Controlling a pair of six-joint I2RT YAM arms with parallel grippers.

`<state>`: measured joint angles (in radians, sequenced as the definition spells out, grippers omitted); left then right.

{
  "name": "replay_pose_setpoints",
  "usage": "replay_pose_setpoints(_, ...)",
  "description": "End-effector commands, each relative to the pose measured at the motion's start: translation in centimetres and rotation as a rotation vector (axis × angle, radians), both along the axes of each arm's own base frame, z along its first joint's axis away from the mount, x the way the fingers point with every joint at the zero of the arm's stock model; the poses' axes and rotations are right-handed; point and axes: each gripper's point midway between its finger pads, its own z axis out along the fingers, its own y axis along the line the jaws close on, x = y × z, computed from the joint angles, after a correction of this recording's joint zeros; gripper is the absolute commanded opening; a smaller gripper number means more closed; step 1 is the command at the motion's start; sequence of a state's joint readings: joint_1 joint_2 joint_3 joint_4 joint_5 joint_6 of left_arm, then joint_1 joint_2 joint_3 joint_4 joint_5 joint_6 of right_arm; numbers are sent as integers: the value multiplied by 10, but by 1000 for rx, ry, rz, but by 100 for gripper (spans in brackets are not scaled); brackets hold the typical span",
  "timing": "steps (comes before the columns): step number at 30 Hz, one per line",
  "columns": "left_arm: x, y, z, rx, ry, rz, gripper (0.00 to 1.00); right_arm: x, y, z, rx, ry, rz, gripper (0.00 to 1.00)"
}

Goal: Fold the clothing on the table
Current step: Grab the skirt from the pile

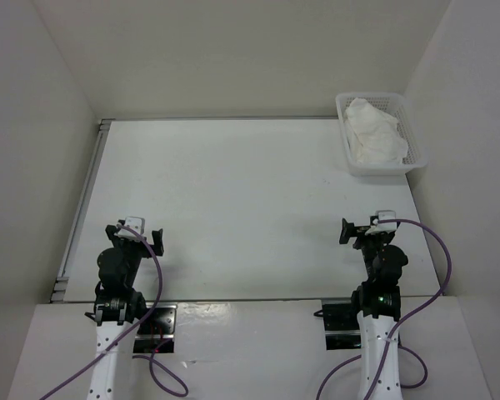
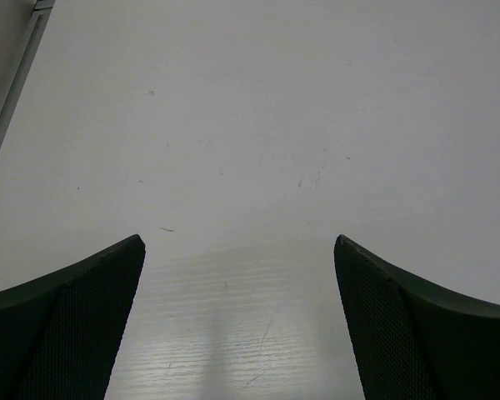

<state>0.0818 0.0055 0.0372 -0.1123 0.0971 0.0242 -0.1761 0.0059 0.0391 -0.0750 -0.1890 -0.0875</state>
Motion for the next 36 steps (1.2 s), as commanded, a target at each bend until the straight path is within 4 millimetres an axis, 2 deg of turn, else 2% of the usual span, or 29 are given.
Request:
replay_pose_setpoints(1, 2, 1, 20, 7, -126, 6, 100, 0, 2, 5, -18, -62, 10, 98)
replay_pose_setpoints(13, 2, 1, 20, 7, -126, 6, 100, 0, 2, 5, -18, -62, 10, 98)
replay_pose_setpoints(15, 2, 1, 20, 7, -126, 6, 100, -1, 6, 14, -40, -81, 39, 98)
replay_pose_setpoints(16, 2, 1, 20, 7, -126, 6, 100, -2, 16, 22, -63, -104, 98, 98)
replay_pose_setpoints(18, -3, -20, 41, 67, -170, -133, 100, -5, 19, 56, -28, -192, 101, 98)
replay_pose_setpoints(19, -7, -32, 57, 279, -236, -258, 100, -7, 16, 71, -5, -227, 76, 98)
replay_pose_setpoints(20, -11, -40, 86, 300, -334, -291, 100, -14, 16, 98, -3, -282, 66, 98)
replay_pose_setpoints(21, -14, -37, 108, 291, -386, -257, 100, -19, 13, 114, 2, -316, 48, 98)
replay_pose_setpoints(22, -26, -35, 156, 239, -508, -214, 100, -29, 7, 140, 0, -361, 4, 98)
replay_pose_setpoints(23, -32, -22, 179, 214, -558, -128, 100, -35, 5, 154, -1, -382, -14, 98)
replay_pose_setpoints(24, -38, -20, 194, 216, -585, -112, 100, -40, 3, 163, -13, -387, -27, 98)
replay_pose_setpoints(25, -41, -17, 207, 309, -602, -98, 100, -42, 2, 166, -9, -365, -37, 98)
replay_pose_setpoints(26, -53, -17, 233, 337, -634, -90, 100, -52, 4, 190, -14, -399, -36, 98)
replay_pose_setpoints(27, -55, -16, 244, 362, -631, -87, 100, -54, 3, 198, -29, -390, -39, 98)
replay_pose_setpoints(28, -40, -13, 240, 407, -548, -93, 100, -51, 1, 210, -23, -354, -48, 98)
replay_pose_setpoints(29, -36, -10, 248, 424, -521, -83, 100, -48, 0, 216, -29, -327, -50, 98)
replay_pose_setpoints(30, -42, -7, 281, 455, -549, -62, 100, -44, -1, 223, -26, -303, -51, 98)
replay_pose_setpoints(31, -17, 0, 276, 527, -446, -69, 100, -31, -7, 234, -16, -249, -74, 98)
replay_pose_setpoints(33, -2, 9, 301, 522, -402, -33, 100, -17, -15, 239, -19, -176, -106, 98)
replay_pose_setpoints(34, 14, 23, 327, 486, -352, 35, 100, -2, -22, 240, -40, -92, -122, 98)
replay_pose_setpoints(36, 32, 41, 345, 450, -270, 120, 100, 11, -31, 239, -46, -5, -155, 98)
